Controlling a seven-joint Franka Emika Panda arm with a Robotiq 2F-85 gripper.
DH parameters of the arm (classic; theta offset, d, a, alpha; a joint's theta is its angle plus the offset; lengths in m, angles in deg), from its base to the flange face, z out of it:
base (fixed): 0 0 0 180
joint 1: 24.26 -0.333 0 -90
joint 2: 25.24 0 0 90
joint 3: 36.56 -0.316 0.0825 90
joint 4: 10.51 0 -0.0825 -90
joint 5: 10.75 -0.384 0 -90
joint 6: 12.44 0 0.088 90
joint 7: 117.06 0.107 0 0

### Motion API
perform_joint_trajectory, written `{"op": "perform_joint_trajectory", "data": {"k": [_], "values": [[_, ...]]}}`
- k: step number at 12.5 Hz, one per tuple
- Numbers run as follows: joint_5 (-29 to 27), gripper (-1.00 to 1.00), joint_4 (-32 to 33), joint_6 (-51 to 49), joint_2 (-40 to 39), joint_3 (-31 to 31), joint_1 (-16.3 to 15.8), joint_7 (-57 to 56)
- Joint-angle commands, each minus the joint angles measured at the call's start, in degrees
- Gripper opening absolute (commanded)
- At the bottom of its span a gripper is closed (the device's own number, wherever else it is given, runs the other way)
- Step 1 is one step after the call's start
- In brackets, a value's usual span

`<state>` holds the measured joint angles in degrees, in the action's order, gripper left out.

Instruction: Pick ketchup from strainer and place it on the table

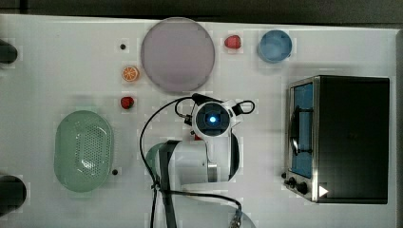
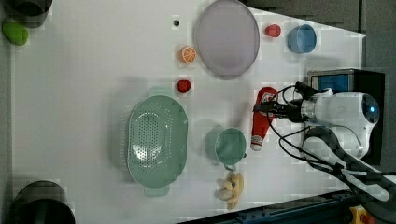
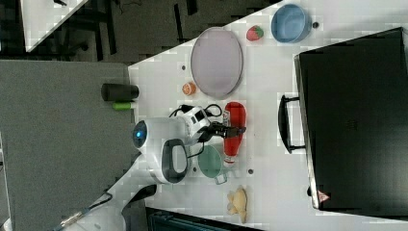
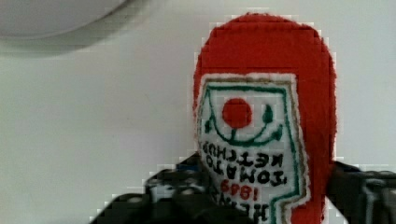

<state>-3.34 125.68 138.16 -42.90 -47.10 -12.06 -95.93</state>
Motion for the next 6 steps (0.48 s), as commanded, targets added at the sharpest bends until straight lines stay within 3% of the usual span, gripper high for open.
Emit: {"op": "perform_joint_trajectory", "data": {"k": [1, 6], "values": [[-0.39, 0.99, -0.97, 1.3, 1.01, 1.29, 0.37, -2.08], [-0.43, 1.0, -6.72, -2.53, 9.88, 0.73, 0.36, 0.3]]}}
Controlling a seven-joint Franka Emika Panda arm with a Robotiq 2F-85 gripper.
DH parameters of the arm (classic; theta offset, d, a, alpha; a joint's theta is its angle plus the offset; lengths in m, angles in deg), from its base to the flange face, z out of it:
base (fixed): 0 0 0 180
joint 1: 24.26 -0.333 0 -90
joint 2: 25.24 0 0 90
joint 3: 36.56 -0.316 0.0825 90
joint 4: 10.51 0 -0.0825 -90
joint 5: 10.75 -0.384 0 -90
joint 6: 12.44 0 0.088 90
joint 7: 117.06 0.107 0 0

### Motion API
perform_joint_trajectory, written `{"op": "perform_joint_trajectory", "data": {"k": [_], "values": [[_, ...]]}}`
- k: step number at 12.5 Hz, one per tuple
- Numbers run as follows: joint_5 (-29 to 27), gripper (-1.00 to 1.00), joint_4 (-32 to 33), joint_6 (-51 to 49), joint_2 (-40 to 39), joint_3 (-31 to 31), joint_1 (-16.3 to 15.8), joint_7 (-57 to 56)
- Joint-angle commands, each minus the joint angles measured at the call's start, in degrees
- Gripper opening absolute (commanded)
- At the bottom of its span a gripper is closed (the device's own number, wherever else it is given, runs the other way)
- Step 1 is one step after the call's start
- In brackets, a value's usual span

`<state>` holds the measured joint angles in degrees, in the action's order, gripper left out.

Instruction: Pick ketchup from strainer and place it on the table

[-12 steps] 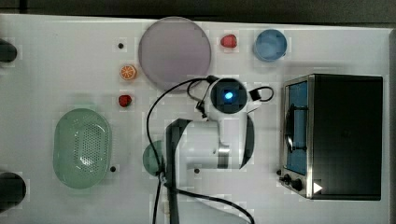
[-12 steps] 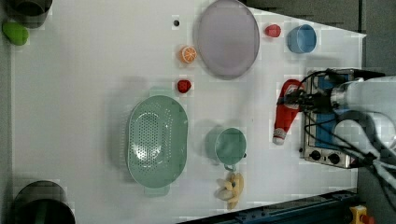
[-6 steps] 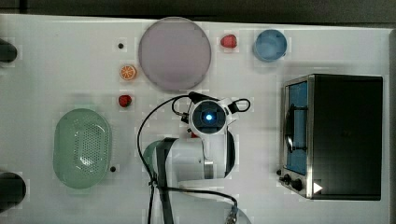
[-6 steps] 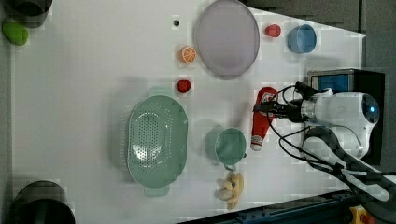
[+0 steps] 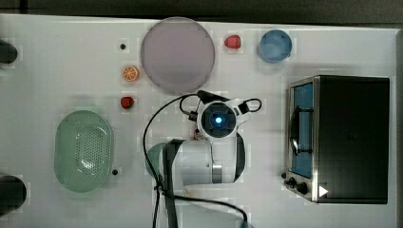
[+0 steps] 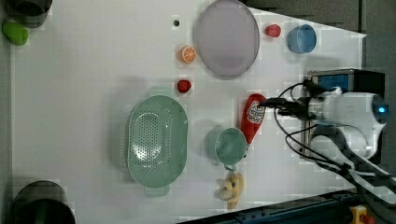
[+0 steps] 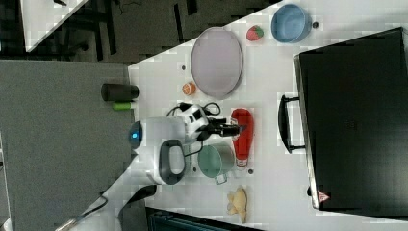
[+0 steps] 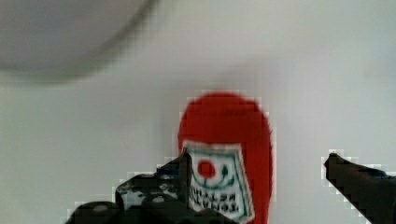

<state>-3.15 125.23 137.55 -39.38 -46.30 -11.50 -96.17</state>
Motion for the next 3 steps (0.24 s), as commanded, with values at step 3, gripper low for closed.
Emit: {"op": "perform_joint_trajectory", "data": {"k": [3], "values": [[-0.62, 1.0, -15.54, -15.47, 9.86, -0.52, -0.21, 7.11]]}}
